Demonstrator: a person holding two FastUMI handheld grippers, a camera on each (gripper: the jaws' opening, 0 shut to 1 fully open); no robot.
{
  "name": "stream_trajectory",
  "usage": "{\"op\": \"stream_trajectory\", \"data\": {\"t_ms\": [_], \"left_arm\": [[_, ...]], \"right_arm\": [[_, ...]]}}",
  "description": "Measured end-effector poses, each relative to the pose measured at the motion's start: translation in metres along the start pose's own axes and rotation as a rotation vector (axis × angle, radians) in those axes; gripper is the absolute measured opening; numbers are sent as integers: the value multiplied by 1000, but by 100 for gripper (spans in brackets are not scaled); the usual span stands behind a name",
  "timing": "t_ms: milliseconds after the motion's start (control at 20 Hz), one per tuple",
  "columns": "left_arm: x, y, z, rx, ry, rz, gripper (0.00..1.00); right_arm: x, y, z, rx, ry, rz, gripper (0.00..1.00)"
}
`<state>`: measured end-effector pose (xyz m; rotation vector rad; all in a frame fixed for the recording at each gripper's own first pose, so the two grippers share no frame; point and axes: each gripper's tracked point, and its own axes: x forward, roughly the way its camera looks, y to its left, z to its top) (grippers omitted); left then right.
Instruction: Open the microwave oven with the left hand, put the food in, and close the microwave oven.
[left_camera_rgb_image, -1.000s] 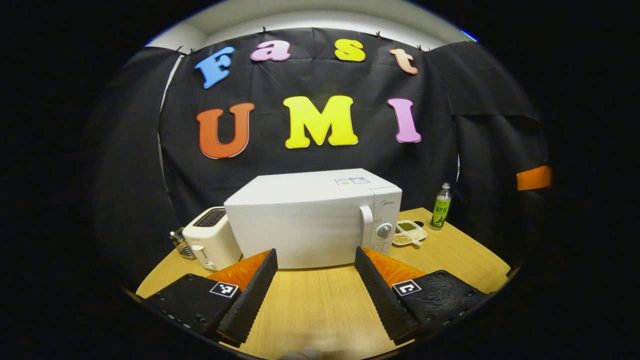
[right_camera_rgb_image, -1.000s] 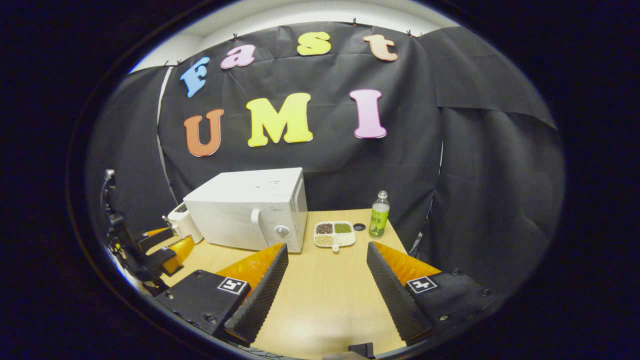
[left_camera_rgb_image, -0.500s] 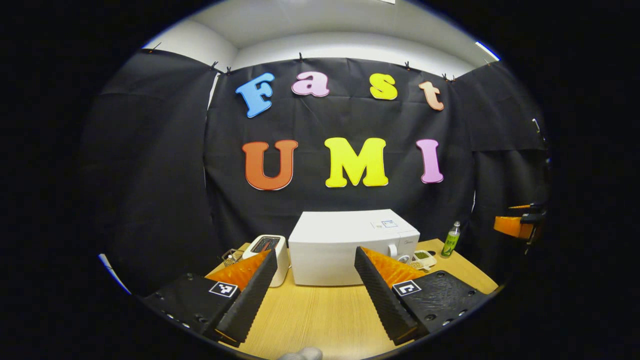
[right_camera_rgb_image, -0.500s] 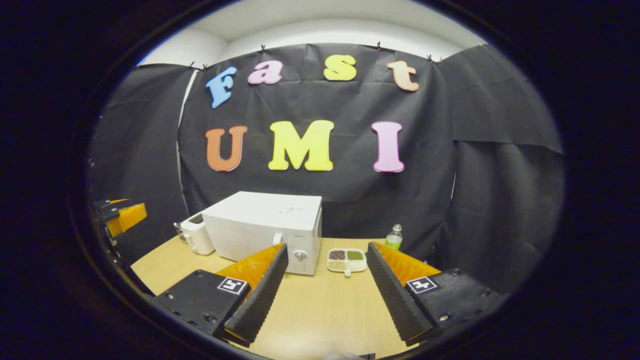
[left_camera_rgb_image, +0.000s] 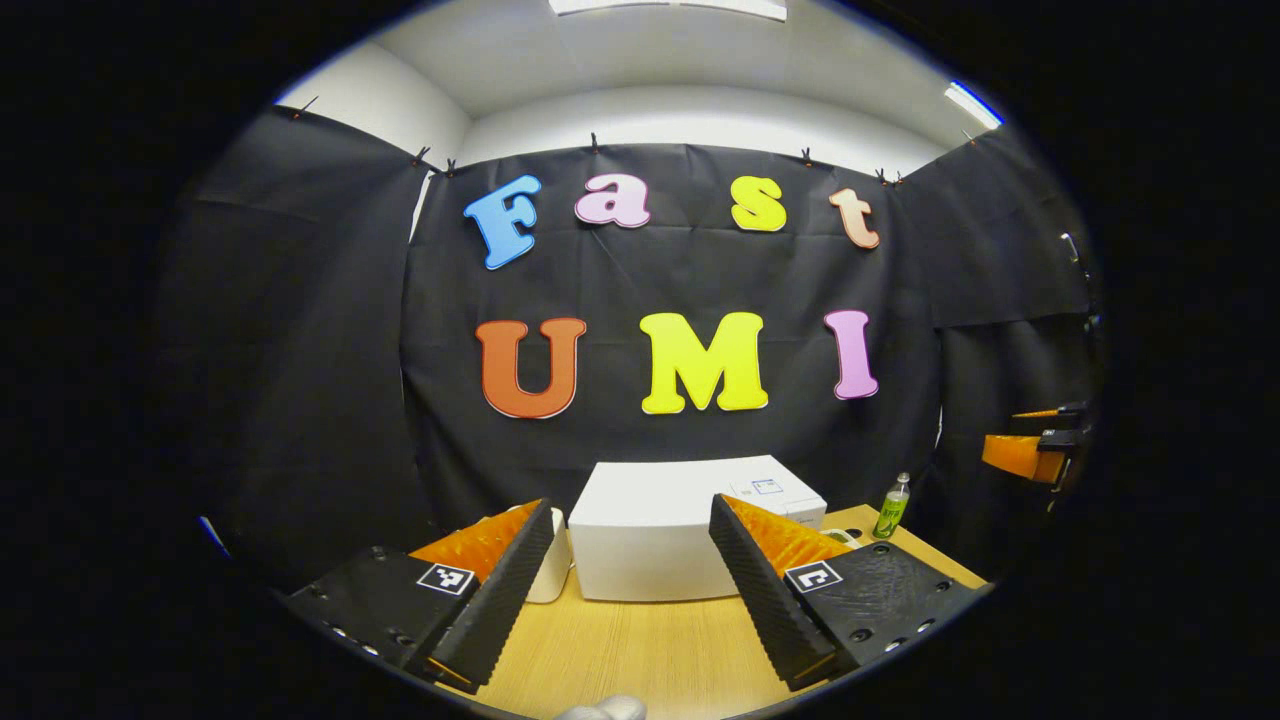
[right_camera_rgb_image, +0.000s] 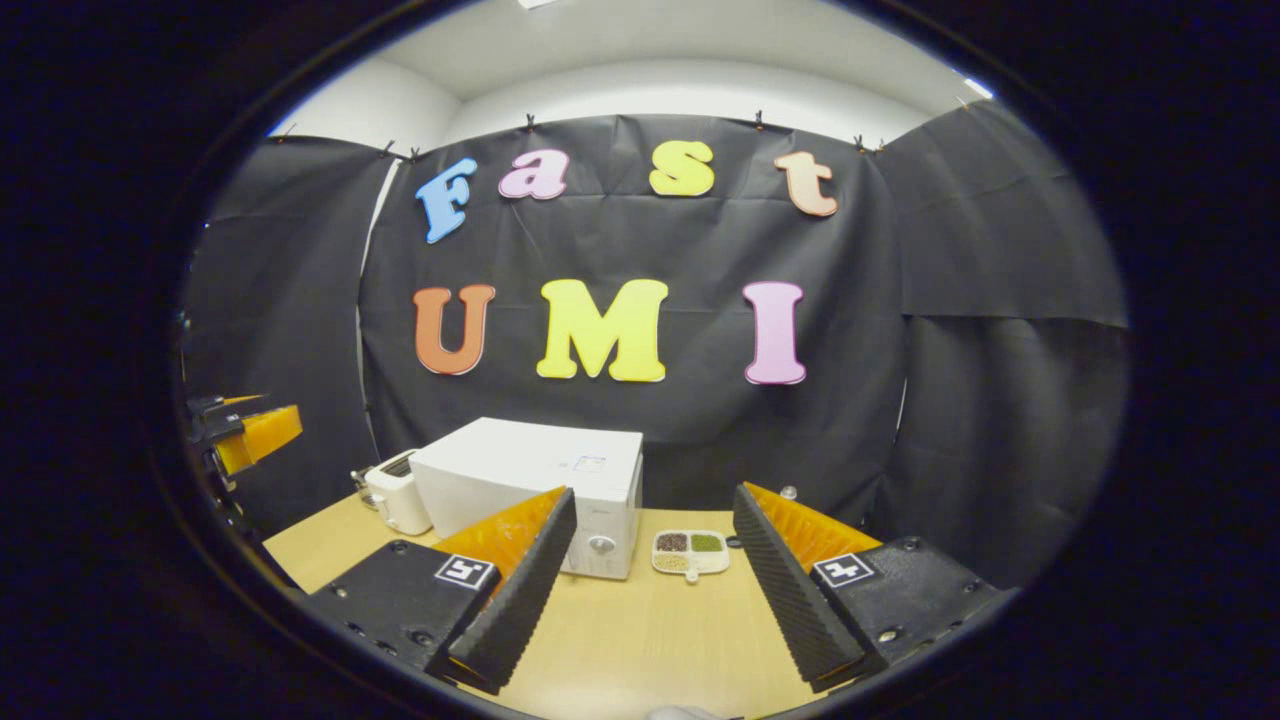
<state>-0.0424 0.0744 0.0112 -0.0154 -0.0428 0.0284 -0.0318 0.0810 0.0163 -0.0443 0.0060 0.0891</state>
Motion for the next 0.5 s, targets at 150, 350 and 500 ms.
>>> {"op": "stream_trajectory", "data": {"t_ms": [150,350,500], "left_arm": [[3,-8,6,-14,-10,-14,97],[8,-15,11,1,-21,-28,96],[11,-20,12,4,-24,-40,96]], "right_arm": [[3,-7,7,1,-16,-12,92],[8,-14,8,32,-14,-25,92],[9,-18,5,40,-10,-40,92]]}}
